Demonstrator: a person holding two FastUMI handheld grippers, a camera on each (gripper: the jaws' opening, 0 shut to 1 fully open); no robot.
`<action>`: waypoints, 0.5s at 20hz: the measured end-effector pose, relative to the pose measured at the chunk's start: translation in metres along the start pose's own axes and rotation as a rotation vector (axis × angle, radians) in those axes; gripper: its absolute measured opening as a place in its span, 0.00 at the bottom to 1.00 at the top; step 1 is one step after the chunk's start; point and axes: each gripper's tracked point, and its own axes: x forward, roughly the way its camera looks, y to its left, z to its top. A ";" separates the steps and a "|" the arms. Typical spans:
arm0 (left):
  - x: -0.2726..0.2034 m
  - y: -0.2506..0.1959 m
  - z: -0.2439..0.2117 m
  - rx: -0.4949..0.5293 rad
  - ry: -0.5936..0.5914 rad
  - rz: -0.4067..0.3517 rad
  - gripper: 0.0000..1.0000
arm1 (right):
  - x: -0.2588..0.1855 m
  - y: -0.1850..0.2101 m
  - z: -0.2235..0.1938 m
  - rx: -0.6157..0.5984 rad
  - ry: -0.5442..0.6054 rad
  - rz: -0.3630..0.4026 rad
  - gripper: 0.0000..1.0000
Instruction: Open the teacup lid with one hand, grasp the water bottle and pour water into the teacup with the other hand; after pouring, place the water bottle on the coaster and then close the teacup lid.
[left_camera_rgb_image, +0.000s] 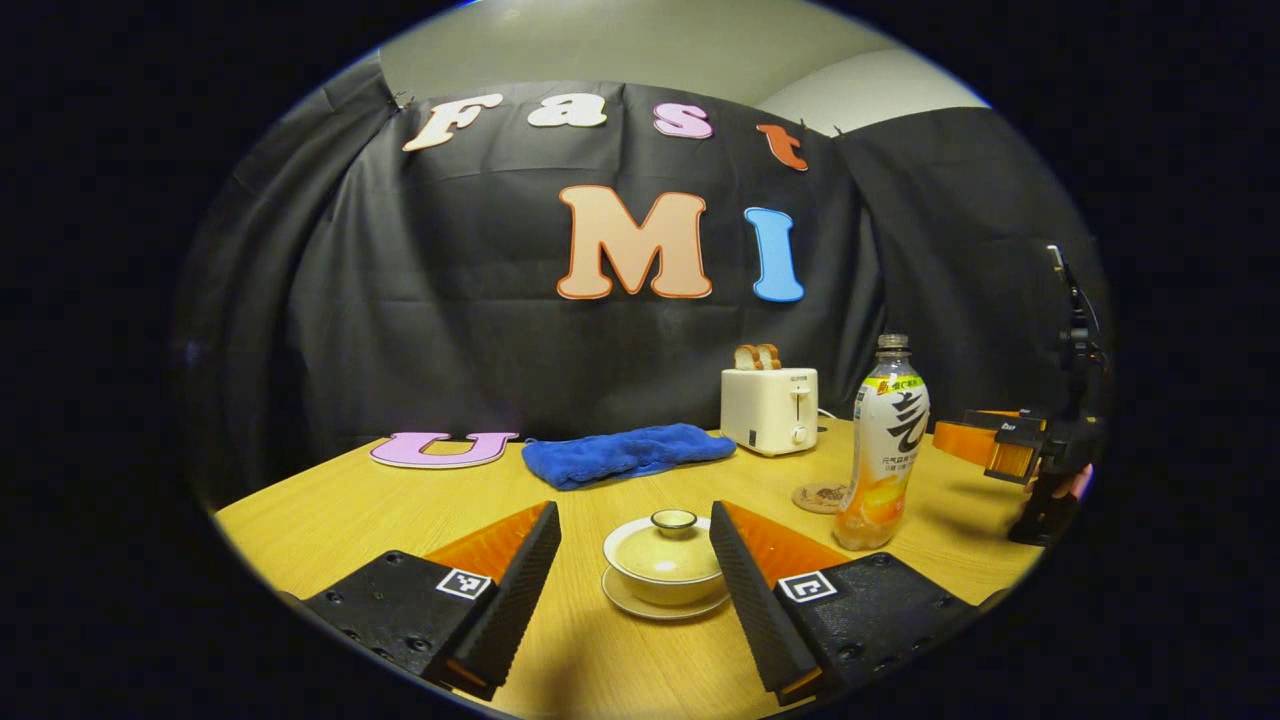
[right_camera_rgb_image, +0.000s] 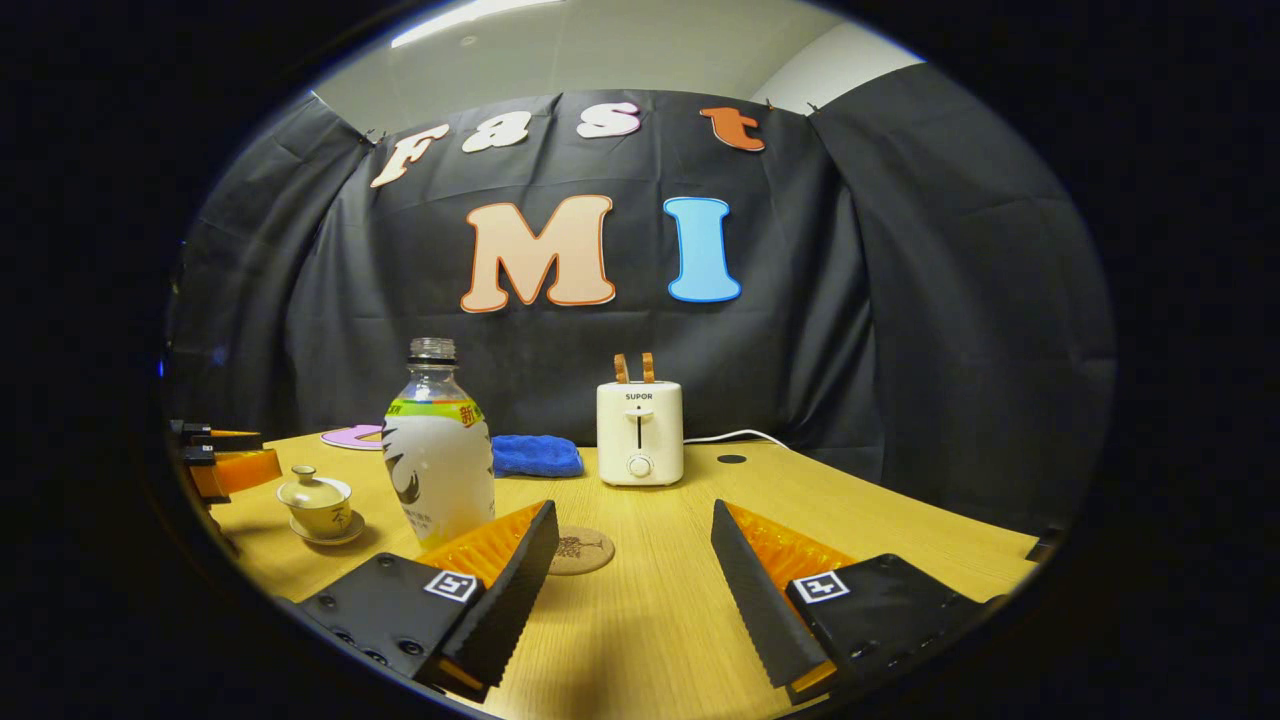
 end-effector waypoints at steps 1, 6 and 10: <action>0.004 -0.004 -0.001 0.001 0.002 -0.014 0.84 | 0.000 0.000 -0.001 0.000 0.000 0.000 0.95; 0.023 -0.014 -0.004 0.000 0.018 -0.064 0.78 | 0.000 0.001 0.000 0.000 0.001 0.004 0.95; 0.033 -0.020 -0.012 0.002 0.064 -0.102 0.73 | 0.000 0.003 0.000 0.000 0.001 0.013 1.00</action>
